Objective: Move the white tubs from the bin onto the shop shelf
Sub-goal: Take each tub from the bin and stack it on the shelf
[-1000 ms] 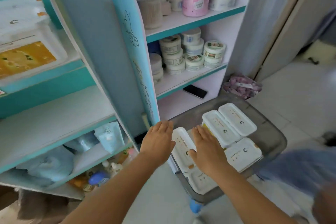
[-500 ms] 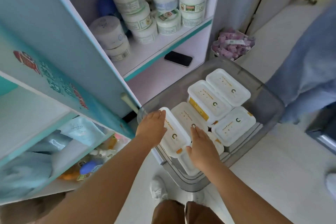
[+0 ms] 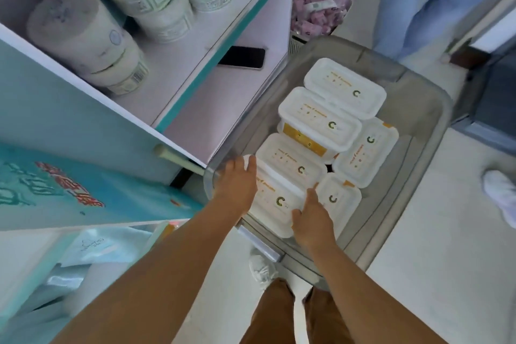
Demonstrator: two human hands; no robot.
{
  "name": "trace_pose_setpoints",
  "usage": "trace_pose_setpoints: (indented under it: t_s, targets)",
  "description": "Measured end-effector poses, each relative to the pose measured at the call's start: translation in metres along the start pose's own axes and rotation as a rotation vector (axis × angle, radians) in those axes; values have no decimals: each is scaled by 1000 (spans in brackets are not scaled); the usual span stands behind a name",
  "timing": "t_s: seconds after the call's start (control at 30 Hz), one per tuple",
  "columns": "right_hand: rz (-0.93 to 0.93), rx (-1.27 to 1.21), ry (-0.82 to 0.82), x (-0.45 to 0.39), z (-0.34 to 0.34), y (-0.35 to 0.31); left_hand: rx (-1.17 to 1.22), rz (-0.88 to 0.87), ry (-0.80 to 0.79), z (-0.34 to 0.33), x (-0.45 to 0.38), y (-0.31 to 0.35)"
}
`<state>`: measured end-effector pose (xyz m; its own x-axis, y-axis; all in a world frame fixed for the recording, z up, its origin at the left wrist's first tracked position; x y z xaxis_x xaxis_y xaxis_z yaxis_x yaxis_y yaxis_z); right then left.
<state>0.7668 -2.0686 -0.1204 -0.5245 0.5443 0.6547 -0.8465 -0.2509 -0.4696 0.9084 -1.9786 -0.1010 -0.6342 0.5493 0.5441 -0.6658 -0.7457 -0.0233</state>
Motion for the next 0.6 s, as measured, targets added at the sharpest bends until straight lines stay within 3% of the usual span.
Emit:
trace_pose_setpoints:
  t_s: [0.3,0.6]
  targets:
    - [-120,-213,166,1,0,-3,110,-42,101,1,3,-6]
    - [13,-182,301,14,59,-8,354,26,272,26,24,-5]
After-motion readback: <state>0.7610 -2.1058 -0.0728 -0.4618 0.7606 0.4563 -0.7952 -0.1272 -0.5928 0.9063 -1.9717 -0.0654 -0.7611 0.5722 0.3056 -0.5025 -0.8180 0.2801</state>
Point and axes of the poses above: each hand's wrist, its own x-axis away from the middle knuckle, its own z-axis out of the back of the hand, y = z × x, the point moved 1 cm from there along -x, towards the middle knuckle
